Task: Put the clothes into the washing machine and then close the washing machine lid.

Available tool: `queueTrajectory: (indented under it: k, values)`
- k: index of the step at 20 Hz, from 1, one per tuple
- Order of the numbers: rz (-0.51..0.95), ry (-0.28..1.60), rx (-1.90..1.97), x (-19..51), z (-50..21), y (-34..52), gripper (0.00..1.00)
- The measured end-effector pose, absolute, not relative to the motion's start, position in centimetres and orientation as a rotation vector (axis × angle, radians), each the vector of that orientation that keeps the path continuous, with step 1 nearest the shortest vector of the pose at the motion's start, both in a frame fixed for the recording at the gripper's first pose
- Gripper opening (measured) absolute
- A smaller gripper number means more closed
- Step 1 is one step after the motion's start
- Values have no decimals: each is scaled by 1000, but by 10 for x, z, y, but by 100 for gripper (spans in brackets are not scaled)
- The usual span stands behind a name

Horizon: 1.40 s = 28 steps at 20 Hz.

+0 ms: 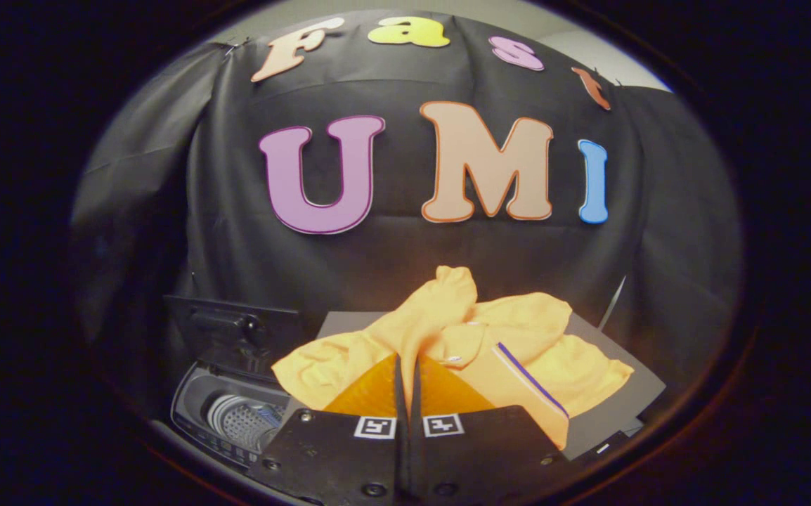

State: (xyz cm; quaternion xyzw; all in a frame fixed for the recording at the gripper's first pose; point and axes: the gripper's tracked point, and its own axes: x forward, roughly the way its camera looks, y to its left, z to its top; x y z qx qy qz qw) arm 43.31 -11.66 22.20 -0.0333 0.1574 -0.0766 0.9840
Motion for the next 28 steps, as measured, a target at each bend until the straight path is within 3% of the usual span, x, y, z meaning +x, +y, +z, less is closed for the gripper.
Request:
queueTrajectory:
  k: [12,28]
  values:
    - [20,333,-85,466,217,7,0]
    - [197,419,-96,516,156,135,0]
